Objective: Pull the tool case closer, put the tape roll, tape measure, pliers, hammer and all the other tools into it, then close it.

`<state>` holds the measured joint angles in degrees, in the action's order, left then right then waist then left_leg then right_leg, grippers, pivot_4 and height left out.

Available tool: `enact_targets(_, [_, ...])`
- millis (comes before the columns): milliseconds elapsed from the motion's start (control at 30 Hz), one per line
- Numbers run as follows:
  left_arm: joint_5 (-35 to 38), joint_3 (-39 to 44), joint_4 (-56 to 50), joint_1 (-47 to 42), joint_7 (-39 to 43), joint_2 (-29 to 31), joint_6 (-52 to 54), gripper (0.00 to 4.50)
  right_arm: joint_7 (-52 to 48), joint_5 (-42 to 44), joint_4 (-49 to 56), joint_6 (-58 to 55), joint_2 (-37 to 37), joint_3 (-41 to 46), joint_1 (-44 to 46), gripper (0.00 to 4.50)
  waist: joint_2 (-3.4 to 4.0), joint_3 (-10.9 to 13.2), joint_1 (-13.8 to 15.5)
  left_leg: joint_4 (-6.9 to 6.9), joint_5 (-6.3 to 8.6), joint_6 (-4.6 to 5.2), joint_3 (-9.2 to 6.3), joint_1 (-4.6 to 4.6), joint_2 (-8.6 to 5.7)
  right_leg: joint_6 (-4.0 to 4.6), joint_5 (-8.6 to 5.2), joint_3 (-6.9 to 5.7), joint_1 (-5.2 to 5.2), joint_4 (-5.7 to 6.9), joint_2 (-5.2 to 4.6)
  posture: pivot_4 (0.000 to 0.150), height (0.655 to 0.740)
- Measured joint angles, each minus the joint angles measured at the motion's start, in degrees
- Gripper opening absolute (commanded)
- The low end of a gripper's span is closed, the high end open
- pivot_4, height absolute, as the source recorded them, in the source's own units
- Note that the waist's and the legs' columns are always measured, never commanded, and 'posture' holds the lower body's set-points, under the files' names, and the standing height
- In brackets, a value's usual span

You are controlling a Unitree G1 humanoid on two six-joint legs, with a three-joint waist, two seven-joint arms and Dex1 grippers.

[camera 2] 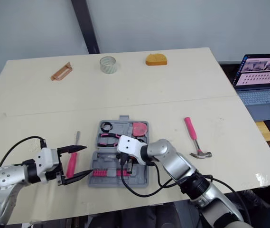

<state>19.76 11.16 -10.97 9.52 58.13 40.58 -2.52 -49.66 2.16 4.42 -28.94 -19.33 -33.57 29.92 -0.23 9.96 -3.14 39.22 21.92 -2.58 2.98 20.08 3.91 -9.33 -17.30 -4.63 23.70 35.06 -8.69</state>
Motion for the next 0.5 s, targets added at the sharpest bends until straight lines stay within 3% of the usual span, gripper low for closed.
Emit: enact_targets(500, [-0.05,-0.04,0.64,-0.08,-0.03,0.00,-0.31,4.50,-0.26,-1.37,-0.44,0.53,-0.09,-0.18,0.11,0.06,0.00,0.00,0.00,0.00,0.00,0.00,0.00,-0.01,0.00,0.00,0.00,0.00,0.00,0.01,0.00,0.150,0.7400])
